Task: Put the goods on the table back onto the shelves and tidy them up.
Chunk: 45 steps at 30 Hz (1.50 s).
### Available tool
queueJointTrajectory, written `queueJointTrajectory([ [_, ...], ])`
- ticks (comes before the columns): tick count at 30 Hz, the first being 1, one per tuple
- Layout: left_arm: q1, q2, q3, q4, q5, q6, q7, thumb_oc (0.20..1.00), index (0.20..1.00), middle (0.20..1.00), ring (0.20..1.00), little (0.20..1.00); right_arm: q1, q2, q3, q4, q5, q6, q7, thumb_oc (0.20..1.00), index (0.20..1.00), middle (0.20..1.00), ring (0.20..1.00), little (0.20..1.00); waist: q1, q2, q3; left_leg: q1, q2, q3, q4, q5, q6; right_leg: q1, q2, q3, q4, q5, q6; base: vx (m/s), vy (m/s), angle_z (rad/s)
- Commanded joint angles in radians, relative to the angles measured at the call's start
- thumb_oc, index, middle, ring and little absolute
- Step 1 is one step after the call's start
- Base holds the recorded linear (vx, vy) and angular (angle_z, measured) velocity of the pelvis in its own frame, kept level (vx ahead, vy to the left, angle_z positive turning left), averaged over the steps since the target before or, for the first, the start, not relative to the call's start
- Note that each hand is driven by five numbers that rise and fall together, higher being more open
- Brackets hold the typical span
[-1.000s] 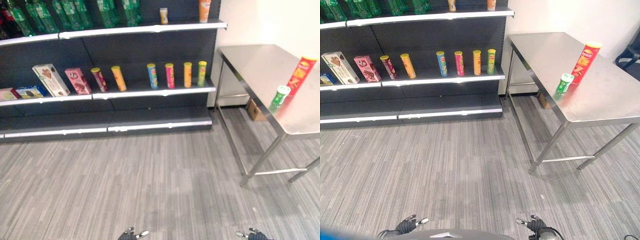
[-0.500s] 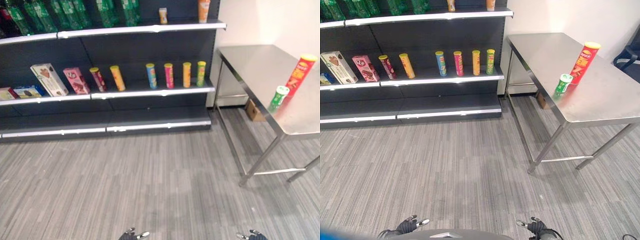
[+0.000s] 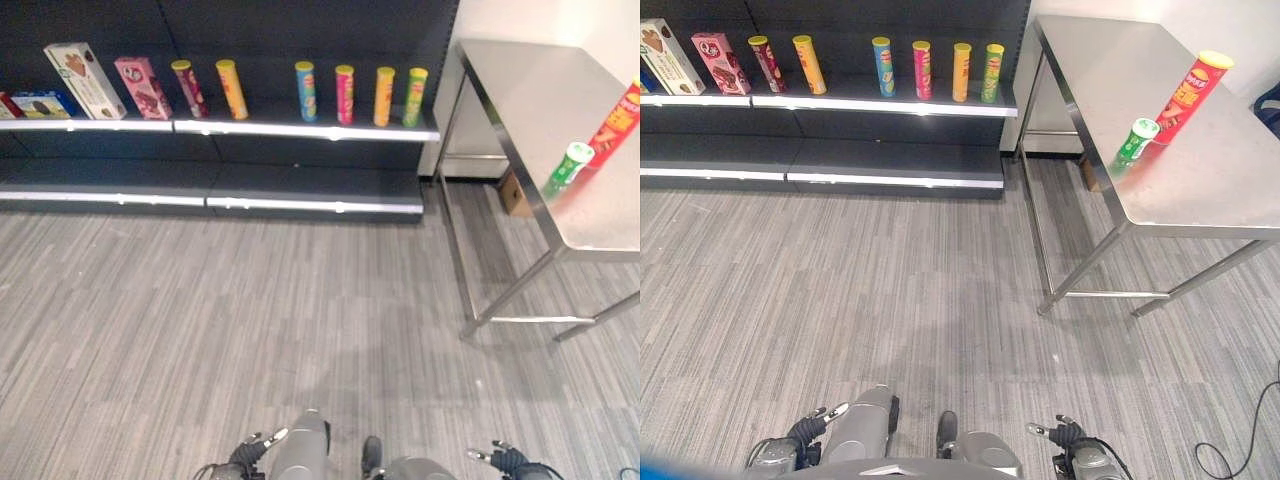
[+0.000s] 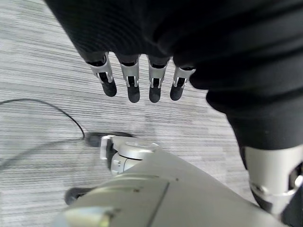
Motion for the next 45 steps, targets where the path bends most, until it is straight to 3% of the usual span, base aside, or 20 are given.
queueJointTrajectory([
  [1,0.013,0.011,-0.014,-0.035,0.005,-0.016,0.005,1.0,1.0,1.0,1.0,1.0,0.014,-0.046,0.032,-0.034,0.001,-0.013,-0.012,1.0,1.0,1.0,1.0,1.0,0.028,0.038,-0.044,-0.059,0.009,-0.046,-0.126,0.111,-0.004,0.165,-0.038,0.088,0.008,-0.141,0.116,0.38,0.129,-0.08],
  [4,0.019,0.007,-0.003,-0.011,0.026,-0.016,0.007,1.0,1.0,1.0,1.0,1.0,0.016,-0.035,0.023,-0.027,-0.02,-0.012,-0.012,1.0,1.0,1.0,1.0,1.0,0.031,0.037,-0.081,-0.007,0.008,-0.034,-0.187,0.15,-0.003,0.215,-0.061,0.117,0.003,-0.154,0.146,0.43,0.191,-0.31],
  [9,0.03,0.022,0.009,-0.008,0.046,-0.017,0.013,1.0,1.0,1.0,1.0,1.0,0.023,-0.02,0.023,-0.035,-0.037,-0.007,0.0,1.0,1.0,1.0,1.0,1.0,0.037,0.016,-0.134,0.047,-0.028,-0.004,-0.173,0.115,0.039,0.19,-0.14,0.15,0.106,-0.134,0.201,0.4,0.214,-0.59],
  [12,0.029,0.038,0.01,-0.02,0.053,-0.014,0.013,1.0,1.0,1.0,1.0,1.0,0.024,-0.016,0.022,-0.05,-0.035,-0.007,0.011,1.0,1.0,1.0,1.0,1.0,0.036,0.0,-0.154,0.095,-0.069,0.01,-0.164,0.061,0.085,0.134,-0.188,0.172,0.261,-0.007,0.246,0.3,0.195,-0.39],
  [13,0.022,0.046,0.006,-0.034,0.055,-0.013,0.013,1.0,1.0,1.0,1.0,1.0,0.018,-0.018,0.014,-0.057,-0.026,-0.007,0.01,1.0,1.0,1.0,1.0,1.0,0.03,0.003,-0.143,0.133,-0.096,0.008,-0.156,0.026,0.118,0.067,-0.203,0.194,0.437,0.126,0.251,0.23,0.196,-0.32],
  [14,0.022,0.046,0.006,-0.034,0.055,-0.013,0.013,1.0,1.0,1.0,1.0,1.0,0.018,-0.019,0.014,-0.057,-0.026,-0.007,0.01,1.0,1.0,1.0,1.0,1.0,0.031,0.005,-0.146,0.129,-0.093,0.008,-0.155,0.026,0.117,0.064,-0.201,0.195,0.436,0.128,0.25,0.23,0.222,-0.44],
  [16,0.013,0.057,-0.003,-0.036,0.059,-0.007,0.014,1.0,1.0,1.0,1.0,1.0,0.007,-0.018,0.004,-0.068,-0.018,-0.008,0.001,1.0,1.0,1.0,1.0,1.0,0.015,0.039,-0.114,0.201,-0.098,0.004,-0.16,-0.015,0.156,-0.043,-0.223,0.159,0.664,0.247,0.229,0.28,0.305,-0.16],
  [17,0.012,0.06,-0.009,-0.033,0.064,-0.005,0.013,1.0,1.0,1.0,1.0,1.0,0.008,-0.014,-0.001,-0.068,-0.016,-0.009,-0.004,1.0,1.0,1.0,1.0,1.0,0.001,0.069,-0.103,0.253,-0.084,0.004,-0.172,-0.042,0.167,-0.135,-0.23,0.106,0.71,0.193,0.203,0.39,0.312,0.03],
  [19,0.012,0.059,-0.009,-0.031,0.067,-0.005,0.012,1.0,1.0,1.0,1.0,1.0,0.009,-0.014,-0.002,-0.066,-0.015,-0.009,-0.004,1.0,1.0,1.0,1.0,1.0,-0.012,0.072,-0.092,0.278,-0.086,0.002,-0.175,-0.052,0.167,-0.161,-0.228,0.08,0.693,0.154,0.196,0.24,0.101,0.0],
  [21,0.007,0.057,-0.019,-0.02,0.082,-0.007,0.007,1.0,1.0,1.0,1.0,1.0,0.002,-0.023,-0.003,-0.057,-0.011,-0.006,-0.005,1.0,1.0,1.0,1.0,1.0,-0.05,0.081,-0.074,0.338,-0.081,-0.005,-0.19,-0.087,0.157,-0.245,-0.153,0.017,0.477,0.036,0.186,0.31,0.001,0.2],
  [22,0.007,0.057,-0.019,-0.02,0.082,-0.007,0.007,1.0,1.0,1.0,1.0,1.0,0.002,-0.023,-0.002,-0.056,-0.011,-0.006,-0.005,1.0,1.0,1.0,1.0,1.0,-0.051,0.082,-0.07,0.345,-0.08,-0.006,-0.192,-0.089,0.156,-0.238,-0.152,0.015,0.476,0.034,0.186,0.3,-0.014,-0.02],
  [24,0.005,0.052,-0.025,-0.014,0.098,-0.008,0.005,1.0,1.0,1.0,1.0,1.0,-0.002,-0.028,-0.005,-0.044,-0.008,-0.003,-0.008,1.0,1.0,1.0,1.0,1.0,-0.075,0.068,-0.063,0.41,-0.097,-0.024,-0.219,-0.114,0.151,-0.272,-0.105,-0.013,0.277,0.069,0.207,0.33,-0.012,-0.4],
  [26,0.002,0.047,-0.02,-0.005,0.119,-0.01,0.002,1.0,1.0,1.0,1.0,1.0,0.01,-0.029,-0.012,-0.032,-0.02,-0.001,-0.011,1.0,1.0,1.0,1.0,1.0,-0.088,0.045,-0.063,0.469,-0.113,-0.032,-0.233,-0.149,0.136,-0.293,-0.09,-0.11,0.077,0.13,0.235,0.41,-0.04,-0.01],
  [28,0.002,0.044,-0.022,-0.002,0.134,-0.009,-0.003,1.0,1.0,1.0,1.0,1.0,0.021,-0.033,-0.019,-0.017,-0.028,0.0,-0.013,1.0,1.0,1.0,1.0,1.0,-0.085,0.036,-0.072,0.488,-0.117,-0.033,-0.231,-0.17,0.133,-0.26,-0.093,-0.155,0.021,0.135,0.231,0.35,-0.075,0.2],
  [33,0.017,0.033,-0.022,0.003,0.15,-0.01,-0.005,1.0,1.0,1.0,1.0,1.0,0.039,-0.042,-0.02,-0.009,-0.029,-0.003,-0.009,1.0,1.0,1.0,1.0,1.0,-0.085,0.036,-0.109,0.528,-0.091,-0.035,-0.217,-0.213,0.117,-0.217,-0.075,-0.163,0.027,0.147,0.2,0.31,-0.072,0.28],
  [37,0.01,0.029,-0.038,0.004,0.158,-0.007,-0.005,1.0,1.0,1.0,1.0,1.0,0.047,-0.054,-0.033,-0.002,-0.014,-0.006,-0.014,1.0,1.0,1.0,1.0,1.0,-0.099,0.051,-0.127,0.528,-0.032,-0.007,-0.129,-0.214,0.058,-0.191,-0.062,-0.18,0.069,0.102,0.169,0.29,-0.116,0.12],
  [38,0.004,0.029,-0.042,-0.007,0.145,-0.007,-0.004,1.0,1.0,1.0,1.0,1.0,0.053,-0.063,-0.047,0.009,0.001,-0.007,-0.019,1.0,1.0,1.0,1.0,1.0,-0.109,0.056,-0.126,0.463,0.004,0.046,0.093,-0.132,-0.01,-0.118,-0.043,-0.184,0.046,0.063,0.14,0.23,-0.135,-0.12],
  [39,0.003,0.029,-0.042,-0.015,0.134,-0.005,-0.003,1.0,1.0,1.0,1.0,1.0,0.053,-0.067,-0.051,0.01,0.008,-0.007,-0.022,1.0,1.0,1.0,1.0,1.0,-0.105,0.052,-0.112,0.414,0.008,0.051,0.218,-0.091,-0.026,-0.093,-0.038,-0.174,0.039,0.054,0.126,0.28,-0.161,-0.03],
  [42,-0.006,0.031,-0.048,-0.023,0.128,-0.003,0.005,1.0,1.0,1.0,1.0,1.0,0.048,-0.08,-0.065,0.019,0.026,-0.002,-0.03,1.0,1.0,1.0,1.0,1.0,-0.099,0.031,-0.082,0.309,0.032,0.091,0.425,-0.022,-0.018,-0.037,-0.035,-0.136,0.02,0.024,0.096,0.11,-0.062,-0.25],
  [45,-0.013,0.029,-0.054,-0.028,0.122,-0.004,0.006,1.0,1.0,1.0,1.0,1.0,0.048,-0.085,-0.069,0.027,0.032,0.002,-0.031,1.0,1.0,1.0,1.0,1.0,-0.09,0.019,-0.068,0.262,0.065,0.137,0.416,-0.062,0.013,-0.006,-0.051,-0.112,0.015,0.014,0.099,0.11,0.039,-0.59],
])
